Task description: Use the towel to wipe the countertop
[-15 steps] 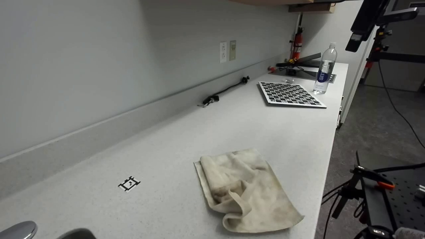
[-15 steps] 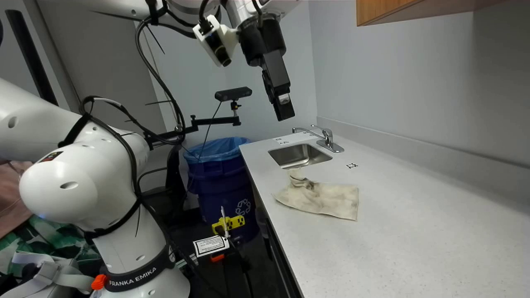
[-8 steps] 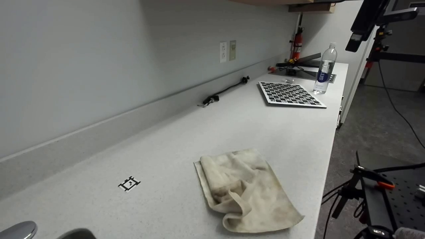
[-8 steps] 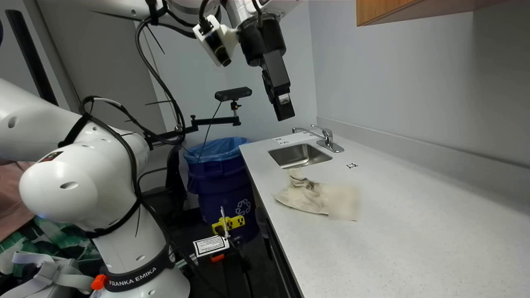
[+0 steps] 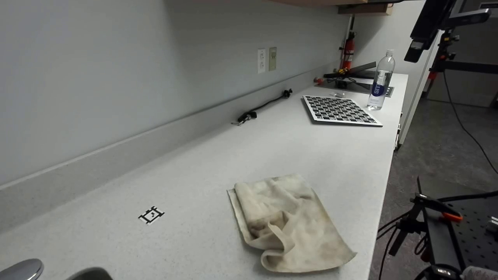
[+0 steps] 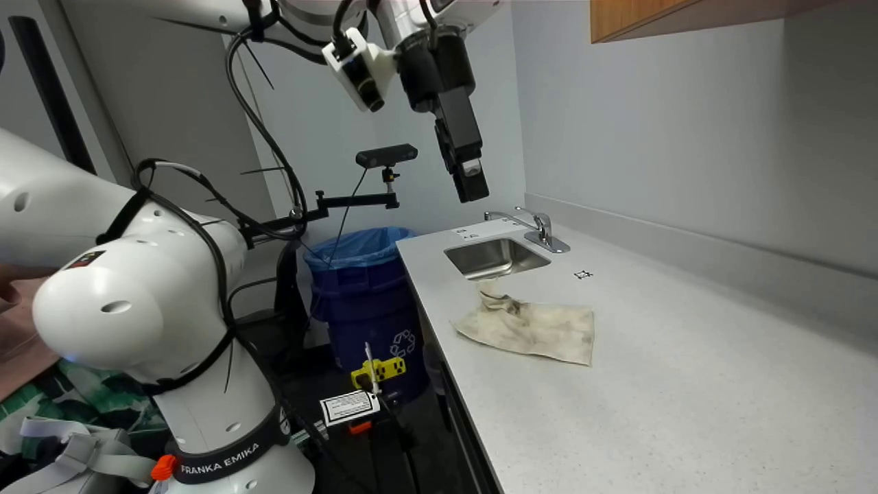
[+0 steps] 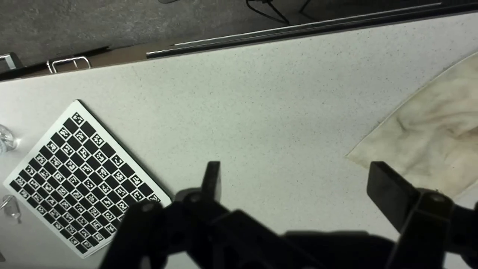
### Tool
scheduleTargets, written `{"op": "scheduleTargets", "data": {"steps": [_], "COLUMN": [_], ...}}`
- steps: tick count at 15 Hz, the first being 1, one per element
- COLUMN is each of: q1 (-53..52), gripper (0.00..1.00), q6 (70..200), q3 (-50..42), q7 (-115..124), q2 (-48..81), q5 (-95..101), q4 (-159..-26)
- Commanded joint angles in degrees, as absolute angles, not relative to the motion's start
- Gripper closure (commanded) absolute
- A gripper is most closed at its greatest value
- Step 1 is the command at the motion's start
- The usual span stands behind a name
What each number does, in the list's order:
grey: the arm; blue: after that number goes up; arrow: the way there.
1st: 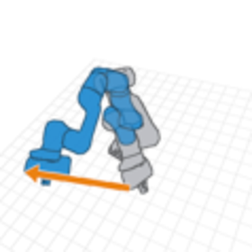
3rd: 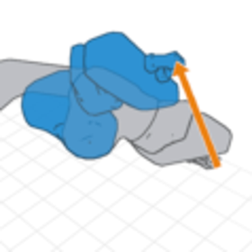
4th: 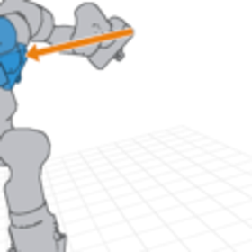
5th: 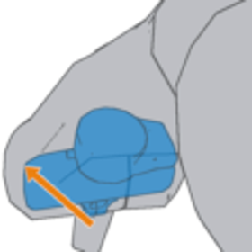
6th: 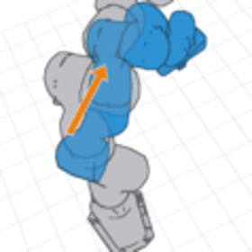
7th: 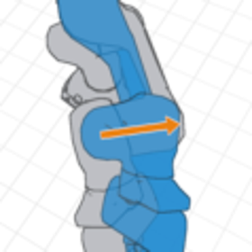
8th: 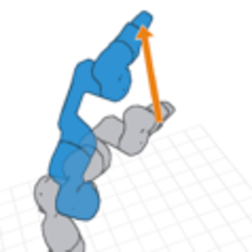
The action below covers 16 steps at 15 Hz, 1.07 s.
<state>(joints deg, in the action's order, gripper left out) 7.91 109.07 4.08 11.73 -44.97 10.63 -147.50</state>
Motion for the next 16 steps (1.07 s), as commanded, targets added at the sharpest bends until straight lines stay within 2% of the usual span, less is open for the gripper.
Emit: {"op": "scheduleTargets", "data": {"steps": [1,3,4,10,11,16], "q1": [5.7,4.7,6.3,4.4,4.9,4.7], "gripper": [0.0,0.0,0.0,0.0,0.0,0.0], "q6": [107.4,107.2,108.6,103.7,108.3,106.0], "q3": [2.0,1.0,0.0,-2.6,-2.1,-2.2], "q7": [9.5,7.6,5.3,-0.7,1.2,0.8], "q2": [-44.6,-44.5,-33.6,-19.2,-26.4,-19.2], "q5": [8.6,7.1,8.0,4.8,6.0,5.8], "q4": [-146.9,-146.8,-136.4,-119.6,-127.8,-121.2]}}
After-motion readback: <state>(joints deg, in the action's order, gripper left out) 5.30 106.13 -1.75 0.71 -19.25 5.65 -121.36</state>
